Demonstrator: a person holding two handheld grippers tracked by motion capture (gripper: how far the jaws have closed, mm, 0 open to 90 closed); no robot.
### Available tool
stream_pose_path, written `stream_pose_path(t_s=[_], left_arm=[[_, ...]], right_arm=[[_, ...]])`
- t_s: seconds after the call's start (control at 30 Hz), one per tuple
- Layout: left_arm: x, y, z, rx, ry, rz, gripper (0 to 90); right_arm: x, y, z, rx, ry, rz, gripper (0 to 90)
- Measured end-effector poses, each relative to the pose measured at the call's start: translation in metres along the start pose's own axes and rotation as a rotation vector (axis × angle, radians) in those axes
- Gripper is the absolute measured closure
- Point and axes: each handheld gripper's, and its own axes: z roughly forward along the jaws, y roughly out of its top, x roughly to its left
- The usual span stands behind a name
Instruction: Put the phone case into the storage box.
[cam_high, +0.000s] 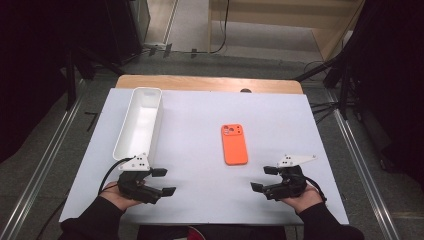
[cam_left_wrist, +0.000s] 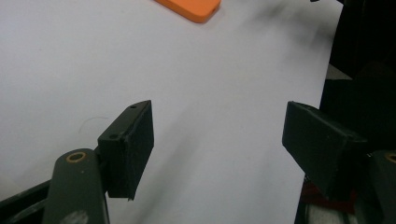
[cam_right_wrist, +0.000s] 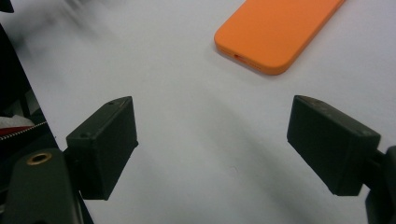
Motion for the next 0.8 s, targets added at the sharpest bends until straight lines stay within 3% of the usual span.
stream_pose_path(t_s=[0.8], left_arm=[[0.0016, 0.0009, -0.0015, -0.019, 0.01, 0.024, 25.1]], right_arm=[[-0.0013, 0.0006, 0.003, 0.003, 0.001, 0.01, 15.0]])
